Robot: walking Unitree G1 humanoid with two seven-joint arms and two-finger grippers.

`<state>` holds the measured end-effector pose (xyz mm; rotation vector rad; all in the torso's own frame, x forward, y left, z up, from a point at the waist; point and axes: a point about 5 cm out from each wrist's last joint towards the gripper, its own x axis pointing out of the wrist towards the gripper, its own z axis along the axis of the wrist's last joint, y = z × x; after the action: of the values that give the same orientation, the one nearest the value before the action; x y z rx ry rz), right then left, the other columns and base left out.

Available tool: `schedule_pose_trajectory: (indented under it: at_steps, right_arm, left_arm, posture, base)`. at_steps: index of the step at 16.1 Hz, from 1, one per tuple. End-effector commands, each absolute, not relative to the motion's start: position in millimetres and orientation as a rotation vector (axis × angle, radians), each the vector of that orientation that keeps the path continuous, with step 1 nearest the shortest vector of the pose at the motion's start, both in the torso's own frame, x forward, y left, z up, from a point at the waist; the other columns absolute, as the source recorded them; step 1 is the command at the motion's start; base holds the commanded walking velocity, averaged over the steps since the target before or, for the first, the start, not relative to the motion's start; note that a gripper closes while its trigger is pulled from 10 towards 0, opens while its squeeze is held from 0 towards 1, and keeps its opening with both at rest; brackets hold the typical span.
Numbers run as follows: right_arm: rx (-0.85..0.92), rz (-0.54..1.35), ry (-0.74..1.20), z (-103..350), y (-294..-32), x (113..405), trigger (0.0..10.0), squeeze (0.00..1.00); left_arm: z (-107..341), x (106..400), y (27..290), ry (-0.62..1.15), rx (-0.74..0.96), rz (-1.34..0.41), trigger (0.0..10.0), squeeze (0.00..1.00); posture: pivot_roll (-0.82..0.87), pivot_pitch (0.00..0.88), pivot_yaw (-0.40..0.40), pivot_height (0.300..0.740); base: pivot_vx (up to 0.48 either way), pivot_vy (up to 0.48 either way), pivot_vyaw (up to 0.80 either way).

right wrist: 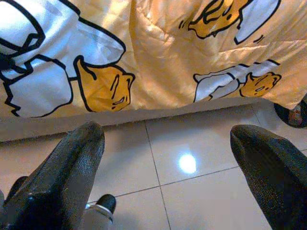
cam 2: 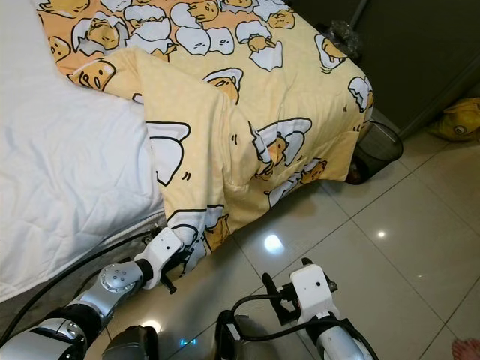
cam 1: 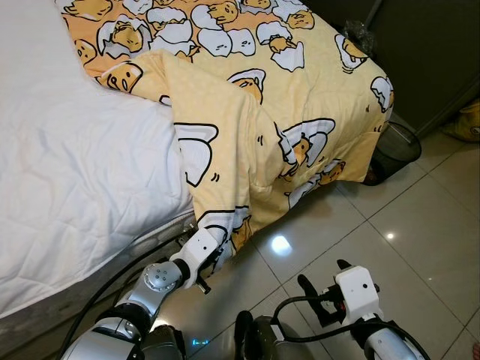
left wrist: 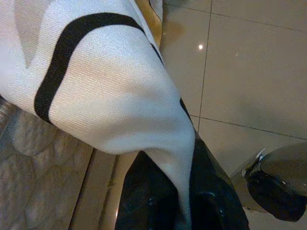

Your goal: Clean up the room

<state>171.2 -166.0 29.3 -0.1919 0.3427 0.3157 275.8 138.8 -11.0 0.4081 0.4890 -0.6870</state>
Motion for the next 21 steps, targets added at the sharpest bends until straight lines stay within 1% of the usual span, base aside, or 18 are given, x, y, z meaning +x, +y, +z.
schedule_pose_trajectory:
  at_steps: [1,5,8,9,10,11,12,13,14,15,16,18,19,21]
  right_arm:
    - [-0.205,0.3,0.369,26.5,-174.5,166.8,10.0,0.0]
    - [-0.207,0.3,0.369,26.5,-175.1,167.3,10.0,0.0]
    - [-0.206,0.301,0.373,25.3,-174.6,167.1,10.0,0.0]
    - [-0.206,0.301,0.375,24.8,-174.7,166.8,10.0,0.0]
    - [-0.206,0.304,0.378,24.3,-174.4,166.5,10.0,0.0]
    - [-0.206,0.305,0.38,23.9,-174.1,166.2,10.0,0.0]
    - [-0.208,0.31,0.382,22.8,-174.0,166.7,10.0,0.0]
    - [-0.209,0.31,0.383,22.4,-173.9,167.0,10.0,0.0]
    - [-0.21,0.311,0.384,22.0,-173.9,167.8,10.0,0.0]
    - [-0.211,0.313,0.384,21.8,-173.6,167.7,10.0,0.0]
    - [-0.214,0.318,0.388,21.5,-173.7,166.9,10.0,0.0]
    - [-0.218,0.323,0.391,20.9,-174.2,166.2,10.0,0.0]
    - [-0.219,0.322,0.391,20.9,-174.4,165.7,10.0,0.0]
    - [-0.222,0.323,0.391,21.2,-174.1,165.3,10.0,0.0]
  left_arm:
    - [-17.2,268.6,134.6,0.504,0.395,-0.695,10.0,0.0]
    - [-16.9,268.1,123.5,0.492,0.383,-0.722,10.0,0.0]
    - [-18.9,265.6,121.2,0.504,0.381,-0.742,10.0,0.0]
    - [-21.2,262.5,120.6,0.524,0.367,-0.77,10.0,0.0]
    - [-31.6,247.3,115.8,0.591,0.398,-0.899,10.0,0.0]
    - [-35.9,240.2,112.1,0.611,0.415,-0.952,10.0,0.0]
    - [-43.7,225.5,98.0,0.642,0.421,-1.05,10.0,0.0]
    - [-45.0,222.7,94.3,0.646,0.414,-1.066,10.0,0.0]
    - [-47.7,214.8,82.1,0.662,0.377,-1.116,10.0,0.0]
    - [-50.3,205.3,69.4,0.692,0.312,-1.175,10.0,0.0]
    - [-49.6,197.2,52.4,0.716,0.192,-1.229,10.0,0.0]
    - [-47.1,191.2,36.9,0.706,0.134,-1.282,10.0,0.0]
    - [-47.7,188.7,32.4,0.694,0.175,-1.293,10.0,0.0]
    - [-51.3,187.7,36.2,0.697,0.259,-1.279,10.0,0.0]
  posture:
    - [-0.12,0.168,-0.127,0.732]
    - [-0.13,0.167,-0.128,0.732]
    - [-0.13,0.164,-0.123,0.732]
    - [-0.13,0.164,-0.123,0.732]
    - [-0.12,0.162,-0.121,0.732]
    - [-0.12,0.162,-0.121,0.732]
    - [-0.12,0.162,-0.121,0.732]
    - [-0.12,0.156,-0.121,0.732]
    - [-0.12,0.156,-0.121,0.732]
    - [-0.13,0.152,-0.119,0.732]
    - [-0.13,0.151,-0.121,0.732]
    - [-0.13,0.151,-0.121,0.732]
    - [-0.14,0.15,-0.119,0.732]
    - [-0.14,0.149,-0.121,0.732]
  base:
    - [-0.461,0.0,0.0]
    - [0.0,0.0,0.0]
    - [0.0,0.0,0.0]
    - [0.0,0.0,0.0]
    - [0.0,0.0,0.0]
    - [0.0,0.0,0.0]
    - [0.0,0.0,0.0]
    - [0.0,0.0,0.0]
    - [0.0,0.0,0.0]
    - [0.0,0.0,0.0]
    - [0.0,0.0,0.0]
    - [0.0,0.0,0.0]
    - [0.0,0.0,0.0]
    - [0.0,0.0,0.0]
